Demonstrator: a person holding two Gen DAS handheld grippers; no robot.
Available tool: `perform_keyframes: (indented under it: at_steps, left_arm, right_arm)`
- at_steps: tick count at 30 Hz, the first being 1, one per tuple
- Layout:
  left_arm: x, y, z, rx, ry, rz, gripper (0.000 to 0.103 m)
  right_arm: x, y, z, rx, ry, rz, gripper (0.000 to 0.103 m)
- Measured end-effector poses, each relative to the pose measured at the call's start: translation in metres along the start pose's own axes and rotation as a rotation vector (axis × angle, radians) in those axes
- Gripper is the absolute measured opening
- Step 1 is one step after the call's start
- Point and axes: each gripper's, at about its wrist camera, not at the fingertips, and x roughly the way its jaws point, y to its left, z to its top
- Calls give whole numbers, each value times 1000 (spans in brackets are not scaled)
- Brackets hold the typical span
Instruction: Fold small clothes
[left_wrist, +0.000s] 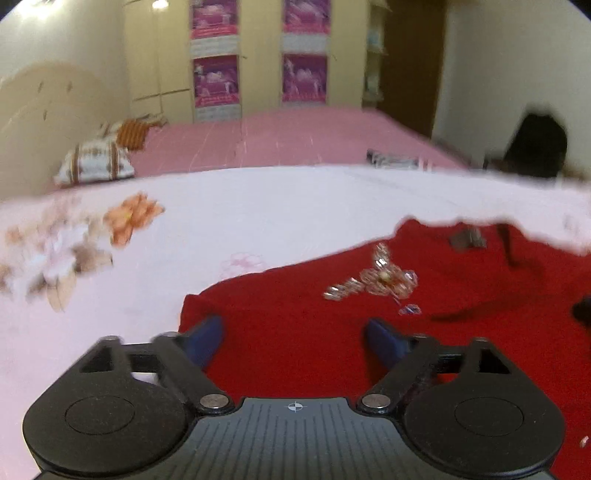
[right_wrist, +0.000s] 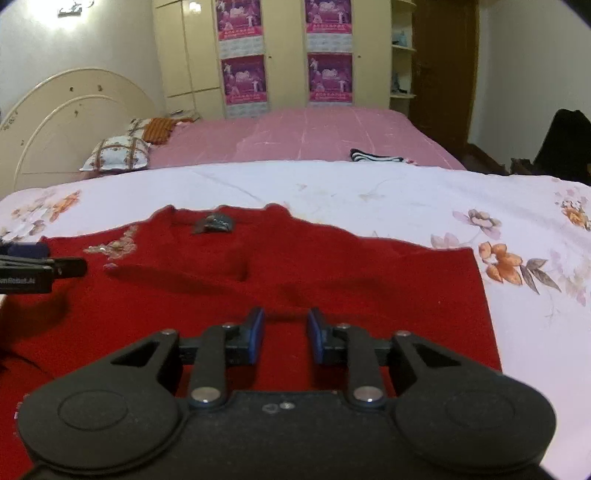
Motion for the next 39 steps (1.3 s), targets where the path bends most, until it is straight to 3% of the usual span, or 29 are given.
perform_keyframes:
  at_steps: [3, 6, 8, 9, 13, 16, 18, 20, 22, 24, 26, 29, 32, 39]
  left_arm:
    - [-5, -1, 3, 22, 4, 12, 89]
    - [-19, 6, 3, 5, -47, 23, 89]
    - [-4, 16, 3, -8, 24, 36, 89]
    - [3, 25, 2, -52, 42, 4, 94]
    - [2, 27, 7, -45, 46, 6, 94]
    - [-22, 22, 14, -31, -57, 32, 94]
    - [-30, 13, 18, 5, -108, -22, 94]
    - [-16, 8, 21, 31, -70, -44, 94]
    - [9, 13, 16, 3, 32, -54, 95]
    - [16, 10, 3, 70, 10, -56, 103]
    - [14, 4, 6, 101, 16, -27, 103]
    - [-8, -1, 8, 98, -30, -2, 103]
    - [-39, -2, -1, 106, -57, 15, 103]
    - [-100, -8, -46, 82, -23, 57, 103]
  right_arm:
    - [0, -9, 2, 23, 9, 30, 24]
    - [-12, -20, 4, 42, -6, 6, 24]
    - [-14, -33, 1, 47, -5, -18, 24]
    - [-7, -39, -1, 43, 28, -27, 20]
    - [-5, -46, 1, 67, 32, -4, 20]
    - [-16, -48, 4, 80, -12, 4, 20]
    - [-23, -61, 9, 111, -78, -31, 21]
    - [-18, -75, 15, 143, -83, -75, 21]
    - [-7, -89, 21, 166, -67, -100, 21]
    - [14, -107, 24, 177, 20, -127, 22]
    - [24, -114, 22, 129, 39, -100, 22]
    - [13, -114, 24, 90, 38, -103, 22]
    - [-21, -118, 13, 111, -29, -56, 25]
    - [-64, -119, -34, 73, 15, 17, 27]
